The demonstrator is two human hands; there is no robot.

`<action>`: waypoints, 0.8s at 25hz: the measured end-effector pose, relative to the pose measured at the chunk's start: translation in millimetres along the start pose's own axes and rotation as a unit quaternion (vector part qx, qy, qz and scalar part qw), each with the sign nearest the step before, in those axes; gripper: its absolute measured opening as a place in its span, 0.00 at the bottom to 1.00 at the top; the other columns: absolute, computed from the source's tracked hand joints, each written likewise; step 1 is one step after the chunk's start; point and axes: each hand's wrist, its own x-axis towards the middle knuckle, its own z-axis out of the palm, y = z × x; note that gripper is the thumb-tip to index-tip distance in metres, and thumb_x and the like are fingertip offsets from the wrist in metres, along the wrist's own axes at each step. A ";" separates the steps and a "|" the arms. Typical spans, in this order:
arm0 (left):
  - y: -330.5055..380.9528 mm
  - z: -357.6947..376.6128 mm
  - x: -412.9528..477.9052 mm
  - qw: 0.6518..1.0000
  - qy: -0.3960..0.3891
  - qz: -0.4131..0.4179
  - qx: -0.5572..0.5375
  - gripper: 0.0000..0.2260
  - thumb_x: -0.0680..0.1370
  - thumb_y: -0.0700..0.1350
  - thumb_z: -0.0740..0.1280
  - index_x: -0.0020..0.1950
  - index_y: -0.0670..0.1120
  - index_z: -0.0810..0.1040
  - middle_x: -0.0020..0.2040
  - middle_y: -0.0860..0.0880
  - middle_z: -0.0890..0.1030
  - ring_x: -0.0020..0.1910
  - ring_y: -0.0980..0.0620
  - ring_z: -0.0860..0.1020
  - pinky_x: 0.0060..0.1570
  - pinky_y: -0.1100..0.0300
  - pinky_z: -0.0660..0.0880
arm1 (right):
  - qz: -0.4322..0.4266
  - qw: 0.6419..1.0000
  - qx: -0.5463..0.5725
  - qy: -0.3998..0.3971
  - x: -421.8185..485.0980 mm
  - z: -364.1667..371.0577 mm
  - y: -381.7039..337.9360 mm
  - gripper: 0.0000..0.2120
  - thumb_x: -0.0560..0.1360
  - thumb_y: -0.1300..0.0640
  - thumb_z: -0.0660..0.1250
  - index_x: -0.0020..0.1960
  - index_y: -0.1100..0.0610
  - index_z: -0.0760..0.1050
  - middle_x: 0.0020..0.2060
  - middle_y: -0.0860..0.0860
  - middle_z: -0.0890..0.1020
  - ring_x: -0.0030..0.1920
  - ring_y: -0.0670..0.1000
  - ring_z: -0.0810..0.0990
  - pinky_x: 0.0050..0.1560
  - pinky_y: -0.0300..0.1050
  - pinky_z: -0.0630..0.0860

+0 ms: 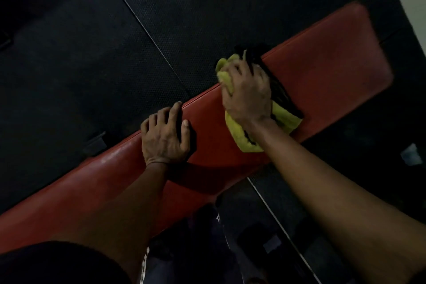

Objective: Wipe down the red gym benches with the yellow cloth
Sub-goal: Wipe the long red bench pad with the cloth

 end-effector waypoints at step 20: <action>6.9 -17.1 -0.9 0.996 -0.074 -0.024 -0.042 0.27 0.82 0.60 0.49 0.77 0.51 0.65 0.68 0.43 0.74 0.65 0.42 0.71 0.67 0.41 0.64 | 0.294 0.948 0.108 0.048 -108.9 9.8 27.7 0.23 0.82 0.45 0.59 0.76 0.47 0.67 0.74 0.48 0.69 0.70 0.54 0.72 0.72 0.59 0.67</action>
